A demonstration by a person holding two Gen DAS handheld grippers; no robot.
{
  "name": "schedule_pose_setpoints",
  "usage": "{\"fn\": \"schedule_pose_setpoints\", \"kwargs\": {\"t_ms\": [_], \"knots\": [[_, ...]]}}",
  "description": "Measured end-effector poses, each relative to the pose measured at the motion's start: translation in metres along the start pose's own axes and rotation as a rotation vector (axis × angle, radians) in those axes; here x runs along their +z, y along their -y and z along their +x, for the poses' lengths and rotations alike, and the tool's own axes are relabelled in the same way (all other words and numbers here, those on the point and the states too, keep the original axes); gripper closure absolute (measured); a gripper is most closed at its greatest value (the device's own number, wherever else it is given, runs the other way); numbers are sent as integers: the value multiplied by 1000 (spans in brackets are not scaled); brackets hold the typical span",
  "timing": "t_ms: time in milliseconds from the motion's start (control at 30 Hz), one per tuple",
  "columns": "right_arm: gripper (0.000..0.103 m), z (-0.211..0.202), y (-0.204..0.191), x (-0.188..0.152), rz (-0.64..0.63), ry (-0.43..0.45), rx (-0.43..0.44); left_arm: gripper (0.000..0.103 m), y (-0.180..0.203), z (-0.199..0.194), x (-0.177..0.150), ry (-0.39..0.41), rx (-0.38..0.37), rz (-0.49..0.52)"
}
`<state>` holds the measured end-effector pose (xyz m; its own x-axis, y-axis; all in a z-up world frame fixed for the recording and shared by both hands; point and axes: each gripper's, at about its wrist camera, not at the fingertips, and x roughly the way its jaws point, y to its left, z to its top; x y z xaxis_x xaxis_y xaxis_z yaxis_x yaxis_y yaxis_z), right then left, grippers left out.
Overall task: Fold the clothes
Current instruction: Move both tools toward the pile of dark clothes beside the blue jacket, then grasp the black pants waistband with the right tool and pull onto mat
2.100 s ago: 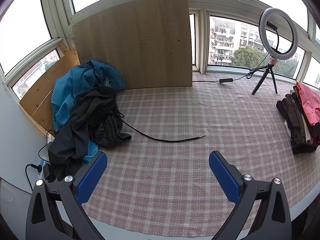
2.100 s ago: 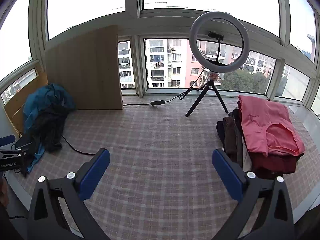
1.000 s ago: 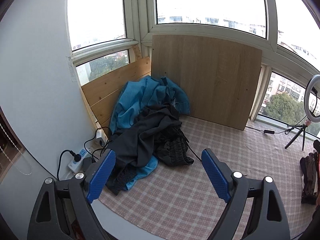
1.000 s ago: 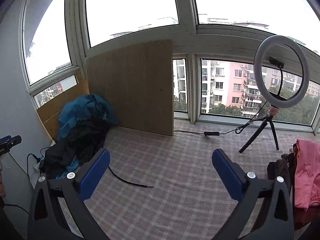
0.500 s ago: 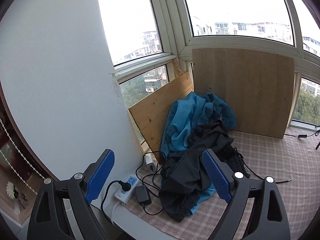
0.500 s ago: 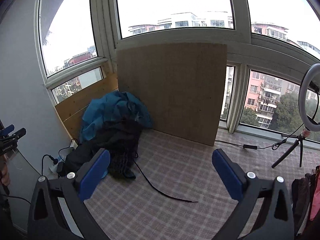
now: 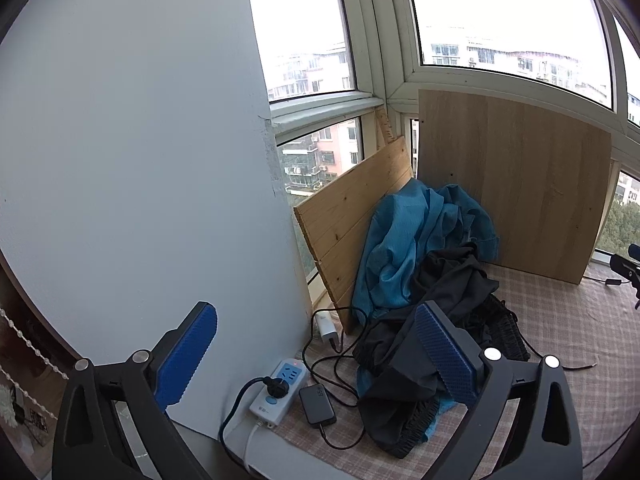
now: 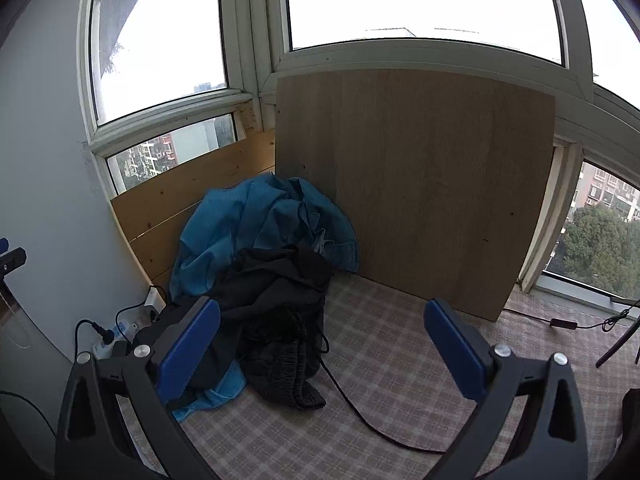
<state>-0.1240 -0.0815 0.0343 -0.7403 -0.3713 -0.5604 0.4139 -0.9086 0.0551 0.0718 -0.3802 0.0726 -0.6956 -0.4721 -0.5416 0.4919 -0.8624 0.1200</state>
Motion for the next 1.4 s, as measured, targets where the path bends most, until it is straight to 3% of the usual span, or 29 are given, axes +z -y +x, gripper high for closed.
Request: {"fn": "schedule_pose_setpoints", "kwargs": {"t_ms": [200,500,800,833,867,900,933,1067,1200,1267,1400], "knots": [[0,74,-11,-4,-59,-117,-4,1,-15,23,10,5,6,-40],[0,194,-11,-64,-85,-400,51,1,-11,76,-2,-91,-17,-85],[1,247,-21,-93,-94,-528,95,1,-4,97,-9,-146,-25,-66],[9,249,-22,-96,-87,-540,112,1,-3,98,-10,-149,-25,-64],[43,252,-24,-99,-79,-555,133,1,-3,99,-10,-152,-26,-61],[67,253,-27,-102,-61,-584,178,1,-2,100,-11,-155,-27,-59],[81,253,-29,-104,-41,-605,211,1,-2,101,-12,-158,-28,-57],[87,216,-37,-96,-66,-513,247,1,-1,98,-14,-160,-31,-52],[89,134,-16,-61,12,-372,328,1,1,93,-15,-159,-36,-33],[89,82,11,-43,56,-275,315,1,4,90,-12,-154,-49,-23],[89,-39,101,-27,205,-112,176,1,24,82,-7,-137,-110,22]]}}
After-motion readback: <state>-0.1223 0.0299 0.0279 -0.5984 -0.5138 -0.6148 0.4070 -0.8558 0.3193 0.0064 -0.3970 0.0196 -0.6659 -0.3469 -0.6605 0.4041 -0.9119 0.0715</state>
